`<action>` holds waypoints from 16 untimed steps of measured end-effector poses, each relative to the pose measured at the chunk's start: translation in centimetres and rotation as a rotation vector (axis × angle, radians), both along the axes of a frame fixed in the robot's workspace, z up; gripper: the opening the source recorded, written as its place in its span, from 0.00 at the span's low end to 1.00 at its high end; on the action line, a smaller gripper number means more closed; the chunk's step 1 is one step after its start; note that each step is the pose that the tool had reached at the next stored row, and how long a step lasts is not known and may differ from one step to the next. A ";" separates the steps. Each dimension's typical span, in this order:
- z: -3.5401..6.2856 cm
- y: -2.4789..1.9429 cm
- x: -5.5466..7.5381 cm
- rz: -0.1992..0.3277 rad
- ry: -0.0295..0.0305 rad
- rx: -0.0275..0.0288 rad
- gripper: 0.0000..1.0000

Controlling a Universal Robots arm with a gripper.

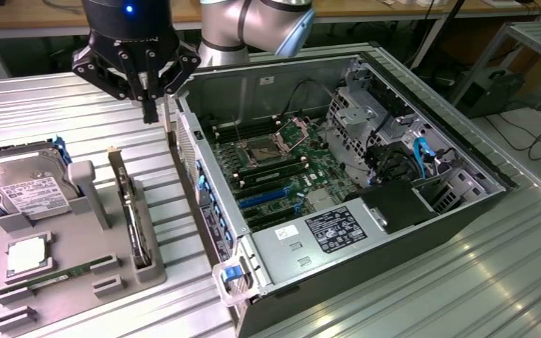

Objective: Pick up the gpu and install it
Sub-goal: 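Reach for the gpu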

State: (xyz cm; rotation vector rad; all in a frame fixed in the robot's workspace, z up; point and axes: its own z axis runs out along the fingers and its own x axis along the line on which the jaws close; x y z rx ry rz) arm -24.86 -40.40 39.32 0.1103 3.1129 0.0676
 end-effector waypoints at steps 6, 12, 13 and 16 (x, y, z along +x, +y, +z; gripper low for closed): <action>-0.02 -0.39 -1.1 0.000 -0.0001 0.0001 0.11; -0.03 -1.26 -2.1 0.001 -0.0002 0.0002 0.11; -0.03 -1.44 -2.3 0.001 -0.0001 0.0001 0.11; -0.05 -1.93 -2.9 0.002 -0.0002 0.0001 0.11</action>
